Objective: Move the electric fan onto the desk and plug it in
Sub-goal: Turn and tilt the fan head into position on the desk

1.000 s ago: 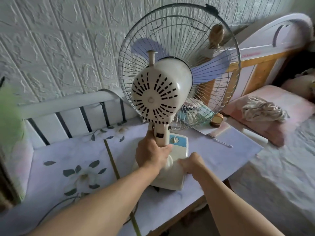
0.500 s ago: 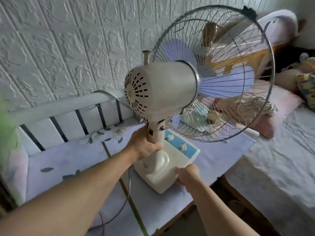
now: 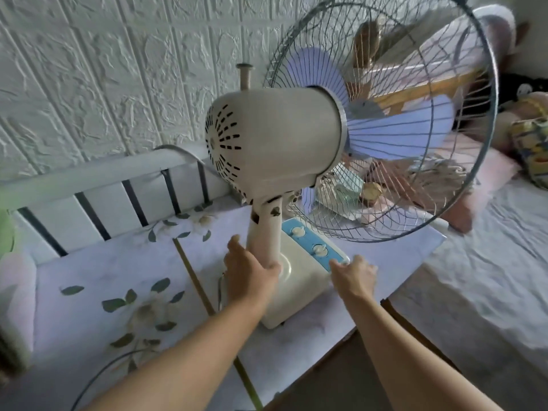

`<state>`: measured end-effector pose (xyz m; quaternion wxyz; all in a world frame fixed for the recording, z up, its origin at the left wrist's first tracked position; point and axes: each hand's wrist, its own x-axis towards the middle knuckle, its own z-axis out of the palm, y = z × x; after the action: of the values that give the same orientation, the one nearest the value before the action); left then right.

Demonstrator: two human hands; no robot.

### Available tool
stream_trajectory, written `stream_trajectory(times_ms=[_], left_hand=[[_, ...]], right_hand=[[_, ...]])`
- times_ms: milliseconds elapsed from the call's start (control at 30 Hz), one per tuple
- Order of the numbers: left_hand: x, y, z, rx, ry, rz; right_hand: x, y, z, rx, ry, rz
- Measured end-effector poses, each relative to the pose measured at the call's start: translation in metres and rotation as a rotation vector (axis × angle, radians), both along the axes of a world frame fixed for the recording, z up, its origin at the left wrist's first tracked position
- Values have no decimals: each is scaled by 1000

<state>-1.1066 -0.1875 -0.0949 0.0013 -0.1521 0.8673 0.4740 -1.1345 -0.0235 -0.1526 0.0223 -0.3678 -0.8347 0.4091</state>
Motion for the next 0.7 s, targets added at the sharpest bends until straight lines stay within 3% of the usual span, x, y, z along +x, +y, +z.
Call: stream_trajectory(times_ms=[167,300,467,700], left_hand=[[1,32,-31,32,161,129],[-13,38,-34,24,190,263],[-21,23,-31,99,184,174],[-47,-8,-24,40,161,-151]], right_hand=[[-23,15,-18,51,43,222],[-32,19,-22,41,87,180],[-22,17,-25,4,73,84],[10,2,-33,50,69,-15]])
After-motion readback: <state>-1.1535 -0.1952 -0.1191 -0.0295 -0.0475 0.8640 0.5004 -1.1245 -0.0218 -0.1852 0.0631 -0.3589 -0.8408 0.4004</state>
